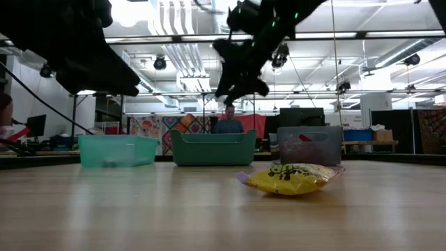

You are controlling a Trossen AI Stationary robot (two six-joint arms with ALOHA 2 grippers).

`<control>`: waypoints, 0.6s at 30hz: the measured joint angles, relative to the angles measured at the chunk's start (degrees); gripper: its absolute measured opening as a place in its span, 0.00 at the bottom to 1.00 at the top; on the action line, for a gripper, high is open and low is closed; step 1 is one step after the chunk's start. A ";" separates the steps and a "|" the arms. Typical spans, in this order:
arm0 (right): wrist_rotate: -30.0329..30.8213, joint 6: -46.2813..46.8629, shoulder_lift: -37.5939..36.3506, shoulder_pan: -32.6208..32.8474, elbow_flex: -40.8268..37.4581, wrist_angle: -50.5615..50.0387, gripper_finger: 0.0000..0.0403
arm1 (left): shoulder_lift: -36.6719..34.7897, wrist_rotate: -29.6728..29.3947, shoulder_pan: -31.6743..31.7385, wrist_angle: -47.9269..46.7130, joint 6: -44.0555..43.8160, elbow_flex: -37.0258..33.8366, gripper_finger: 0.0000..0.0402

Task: Sort candy
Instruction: Put the yellow candy into the green bin

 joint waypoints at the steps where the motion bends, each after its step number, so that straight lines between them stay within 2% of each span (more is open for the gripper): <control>1: 0.05 -0.46 -0.80 1.64 -0.10 -1.08 0.40 | 0.12 0.20 -0.20 0.88 0.06 0.00 0.40; 8: 2.49 -2.26 -4.29 14.71 -0.94 -8.19 0.36 | 3.93 0.37 -2.25 10.02 5.59 0.02 0.40; 12: 6.71 -1.43 -4.59 22.60 -1.35 -11.92 0.36 | 7.70 0.57 -2.94 17.12 8.89 0.33 0.40; 18: 11.51 4.27 -4.62 32.88 -4.04 -12.25 0.38 | 13.24 0.81 -3.03 18.90 9.55 2.96 0.40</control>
